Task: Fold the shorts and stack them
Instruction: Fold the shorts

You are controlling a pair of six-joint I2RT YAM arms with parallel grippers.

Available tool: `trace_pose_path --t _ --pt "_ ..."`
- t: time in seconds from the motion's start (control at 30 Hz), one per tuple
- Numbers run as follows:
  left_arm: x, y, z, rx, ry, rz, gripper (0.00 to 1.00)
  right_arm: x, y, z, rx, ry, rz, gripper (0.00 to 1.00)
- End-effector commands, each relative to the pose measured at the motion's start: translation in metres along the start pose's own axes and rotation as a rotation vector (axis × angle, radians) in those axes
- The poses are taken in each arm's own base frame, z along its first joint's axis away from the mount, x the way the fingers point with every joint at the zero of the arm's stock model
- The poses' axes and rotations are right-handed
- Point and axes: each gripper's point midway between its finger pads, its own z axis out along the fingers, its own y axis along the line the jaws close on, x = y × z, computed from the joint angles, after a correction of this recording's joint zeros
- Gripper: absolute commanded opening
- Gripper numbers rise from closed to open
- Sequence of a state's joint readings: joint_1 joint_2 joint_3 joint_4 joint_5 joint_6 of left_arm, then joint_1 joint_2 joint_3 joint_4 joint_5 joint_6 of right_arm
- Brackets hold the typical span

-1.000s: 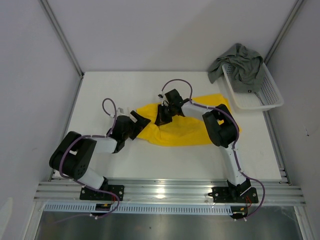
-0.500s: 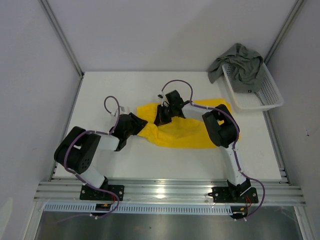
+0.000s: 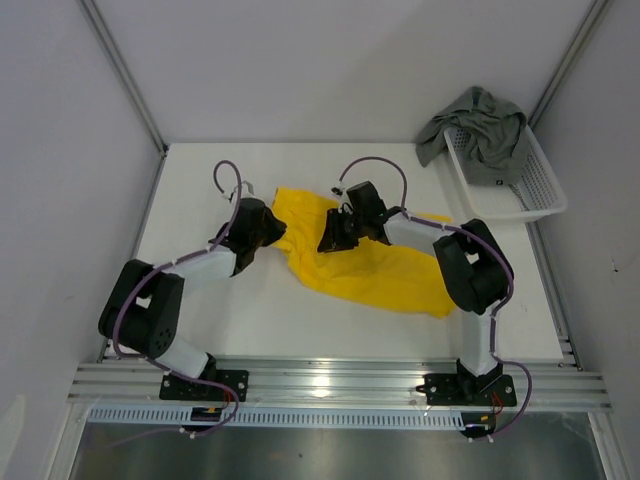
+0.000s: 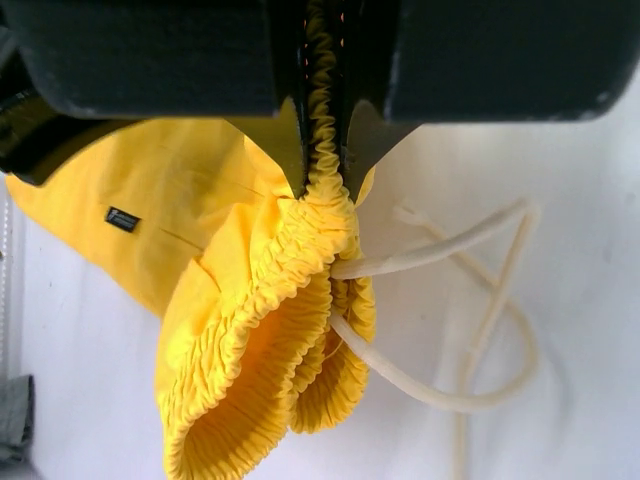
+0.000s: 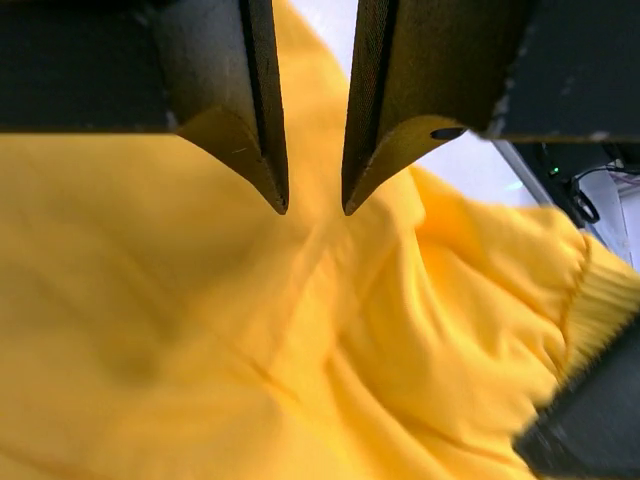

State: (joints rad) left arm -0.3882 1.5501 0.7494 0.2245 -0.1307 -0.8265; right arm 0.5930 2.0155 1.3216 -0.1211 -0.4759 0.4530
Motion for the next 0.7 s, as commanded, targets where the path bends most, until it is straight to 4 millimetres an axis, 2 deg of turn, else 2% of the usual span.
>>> trace_pose_path --t 0.0,0.07,0.1,0.13,0.17,0.23,0.27,0.33,0.53,0.67 --pt "-0.048 -0.014 -0.020 -0.004 -0.105 0.114 0.00 -0.020 0.015 -0.033 0.021 -0.079 -0.023 0.30" --pt "-0.052 -0.017 -0.026 -0.004 -0.100 0.137 0.00 -0.013 0.016 -0.035 0.018 -0.060 -0.012 0.24" --pt "-0.056 -0.021 -0.029 0.002 -0.105 0.157 0.00 -0.003 0.013 -0.033 0.011 -0.042 -0.001 0.22" --pt "-0.059 -0.023 -0.033 0.005 -0.111 0.167 0.00 0.000 0.015 -0.036 0.006 -0.042 0.010 0.15" --pt "-0.058 -0.020 -0.034 -0.007 -0.101 0.182 0.00 0.003 0.012 -0.037 0.014 -0.039 0.021 0.13" --pt "-0.068 -0.026 -0.040 -0.003 -0.115 0.221 0.00 0.015 0.005 -0.037 0.032 -0.021 0.043 0.05" --pt "-0.064 -0.020 -0.042 -0.022 -0.091 0.249 0.00 0.019 0.001 -0.036 0.044 -0.017 0.049 0.03" --pt "-0.073 -0.027 -0.046 -0.028 -0.094 0.267 0.00 0.029 -0.010 -0.030 0.073 0.005 0.073 0.00" --pt "-0.087 -0.034 -0.061 -0.055 -0.077 0.324 0.00 0.052 -0.032 -0.005 0.209 0.031 0.102 0.00" --pt "-0.090 -0.046 -0.081 0.007 -0.078 0.359 0.00 0.063 -0.018 0.020 0.199 0.047 0.099 0.00"
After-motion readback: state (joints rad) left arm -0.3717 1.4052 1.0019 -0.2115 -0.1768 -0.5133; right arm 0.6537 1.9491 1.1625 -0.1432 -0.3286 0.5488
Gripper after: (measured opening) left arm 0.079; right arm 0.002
